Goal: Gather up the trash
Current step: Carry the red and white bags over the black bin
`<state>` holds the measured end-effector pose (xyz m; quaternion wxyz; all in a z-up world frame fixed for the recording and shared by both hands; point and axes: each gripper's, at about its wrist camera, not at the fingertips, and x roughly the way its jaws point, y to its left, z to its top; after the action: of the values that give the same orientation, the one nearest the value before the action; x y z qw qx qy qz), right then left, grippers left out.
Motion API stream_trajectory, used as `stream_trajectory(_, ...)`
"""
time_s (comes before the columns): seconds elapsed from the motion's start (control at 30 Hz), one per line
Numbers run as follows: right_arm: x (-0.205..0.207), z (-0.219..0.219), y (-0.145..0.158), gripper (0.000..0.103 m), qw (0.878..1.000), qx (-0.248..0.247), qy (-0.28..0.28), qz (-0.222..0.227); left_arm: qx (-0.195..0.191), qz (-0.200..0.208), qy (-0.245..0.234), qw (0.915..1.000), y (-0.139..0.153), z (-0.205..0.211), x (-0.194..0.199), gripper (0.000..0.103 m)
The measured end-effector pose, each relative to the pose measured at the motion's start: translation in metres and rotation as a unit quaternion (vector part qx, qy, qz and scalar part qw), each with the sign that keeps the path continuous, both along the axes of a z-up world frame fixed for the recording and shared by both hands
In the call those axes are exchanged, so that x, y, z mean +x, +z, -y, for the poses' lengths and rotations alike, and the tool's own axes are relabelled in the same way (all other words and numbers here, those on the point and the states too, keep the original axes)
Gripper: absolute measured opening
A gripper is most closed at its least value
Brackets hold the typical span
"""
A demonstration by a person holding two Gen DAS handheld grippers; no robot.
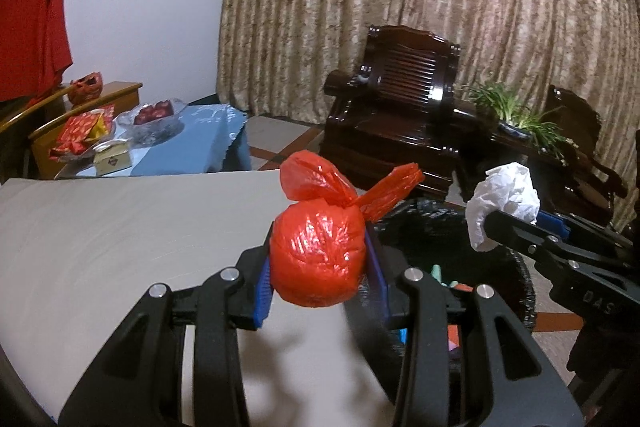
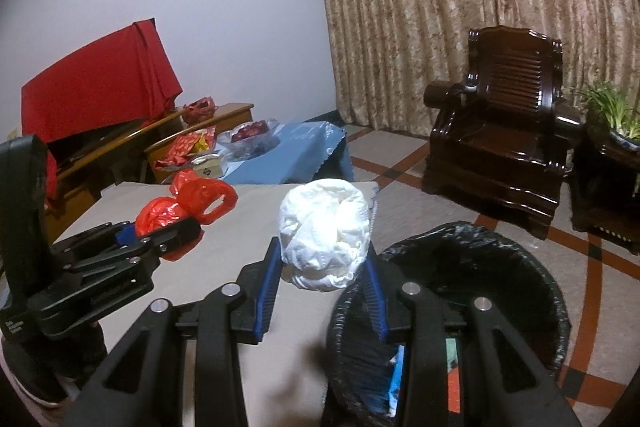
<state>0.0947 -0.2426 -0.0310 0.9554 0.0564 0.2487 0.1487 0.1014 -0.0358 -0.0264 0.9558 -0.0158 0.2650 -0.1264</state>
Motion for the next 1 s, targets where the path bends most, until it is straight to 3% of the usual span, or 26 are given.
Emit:
stream_trajectory(0.47,-0.015,0.046,-0.003,0.04,0.999,-0.001,-0.043,0.003,0.003,0.007,-0.054,0.9985,0.002,0.049,-0.005,0.038)
stream_trajectory(1.0,0.01,0.092,-0.032,0.04,0.995,-0.017,-0.095,-0.034,0.009,-0.015,-0.111,0.9936,-0.036,0.101,0.031,0.039)
